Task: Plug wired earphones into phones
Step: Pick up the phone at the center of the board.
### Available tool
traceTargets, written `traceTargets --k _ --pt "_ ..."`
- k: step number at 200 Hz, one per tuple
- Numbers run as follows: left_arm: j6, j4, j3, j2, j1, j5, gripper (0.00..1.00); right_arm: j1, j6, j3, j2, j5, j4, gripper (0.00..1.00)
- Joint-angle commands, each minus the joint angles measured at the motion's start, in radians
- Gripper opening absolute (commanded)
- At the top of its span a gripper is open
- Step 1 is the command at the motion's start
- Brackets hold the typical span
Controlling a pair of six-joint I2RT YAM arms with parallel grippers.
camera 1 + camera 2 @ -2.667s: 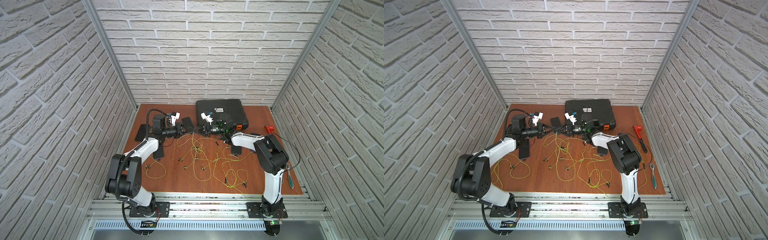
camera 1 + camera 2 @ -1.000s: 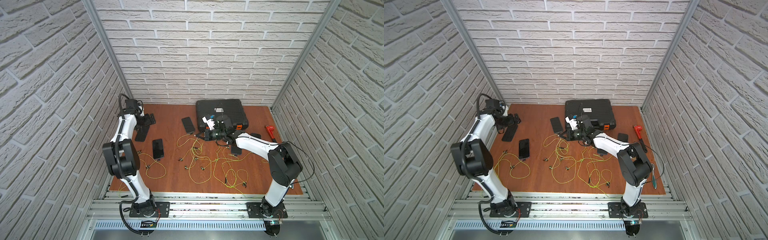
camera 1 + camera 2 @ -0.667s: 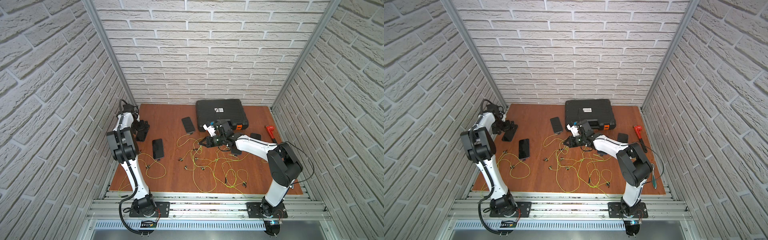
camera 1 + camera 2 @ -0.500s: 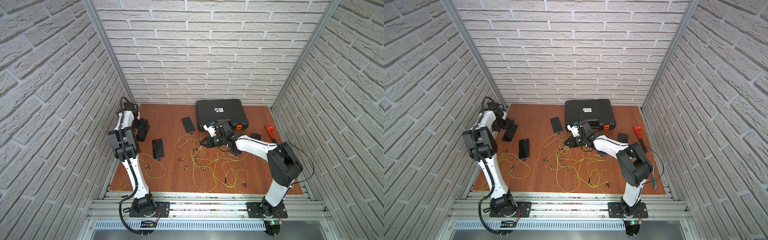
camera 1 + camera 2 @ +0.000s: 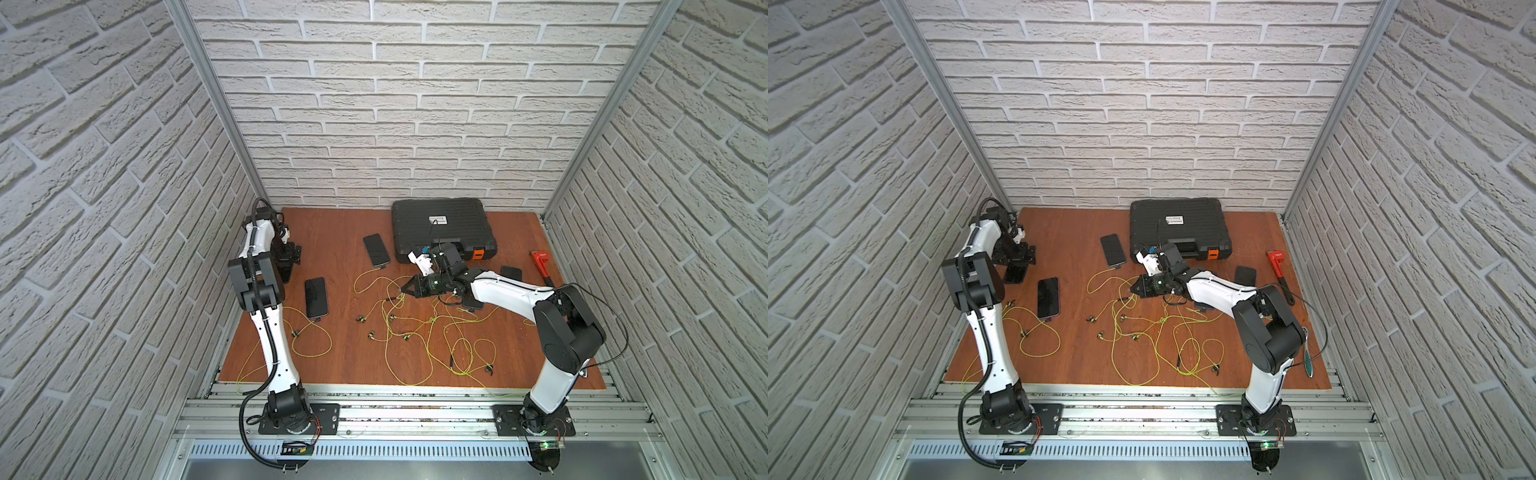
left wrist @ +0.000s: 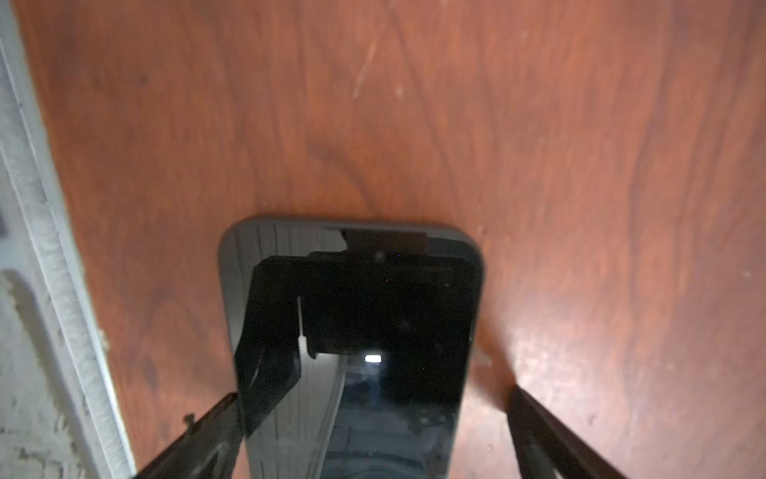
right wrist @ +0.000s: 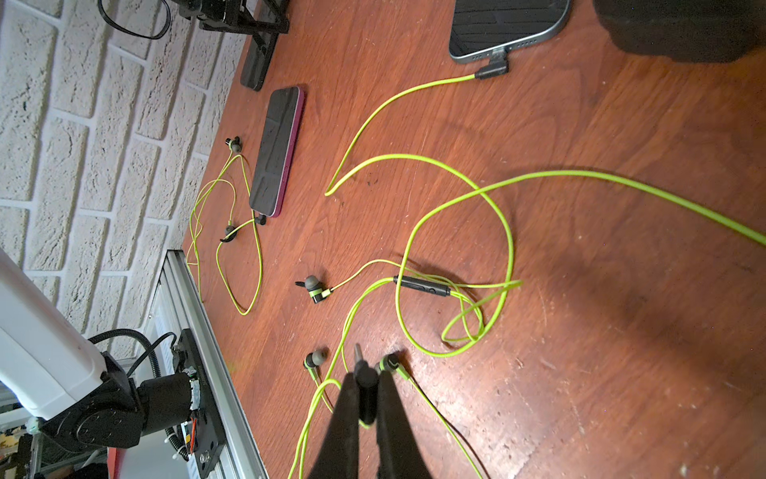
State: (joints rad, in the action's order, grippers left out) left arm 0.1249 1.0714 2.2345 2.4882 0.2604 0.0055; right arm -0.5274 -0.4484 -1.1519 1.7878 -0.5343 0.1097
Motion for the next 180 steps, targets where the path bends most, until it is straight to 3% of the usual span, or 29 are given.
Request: traceTargets --k 1,30,87,127,157,180 --pt "0.007 0.090 0.008 0.035 -0.007 -0.014 0.98 0.000 0.016 0.000 -0.017 0.014 -0.014 0.06" --pt "-0.029 0.149 -0.006 0.029 -0.022 0.035 0.92 0.000 0.020 0.008 -0.017 0.023 -0.013 0.06" --pt "-0.098 0.100 -0.154 -0.096 -0.079 0.143 0.91 -0.001 0.026 0.011 -0.002 0.007 -0.035 0.06" --pt "-0.045 0.117 -0.125 -0.079 -0.080 0.023 0.98 0.000 0.037 0.024 -0.005 0.012 -0.028 0.06" --pt "-0.047 0.153 -0.113 -0.029 -0.084 -0.033 0.98 0.000 0.042 0.029 -0.009 0.018 -0.019 0.06" --pt "-0.039 0.148 -0.136 -0.021 -0.085 -0.038 0.91 -0.002 0.051 0.022 -0.014 0.026 -0.004 0.06"
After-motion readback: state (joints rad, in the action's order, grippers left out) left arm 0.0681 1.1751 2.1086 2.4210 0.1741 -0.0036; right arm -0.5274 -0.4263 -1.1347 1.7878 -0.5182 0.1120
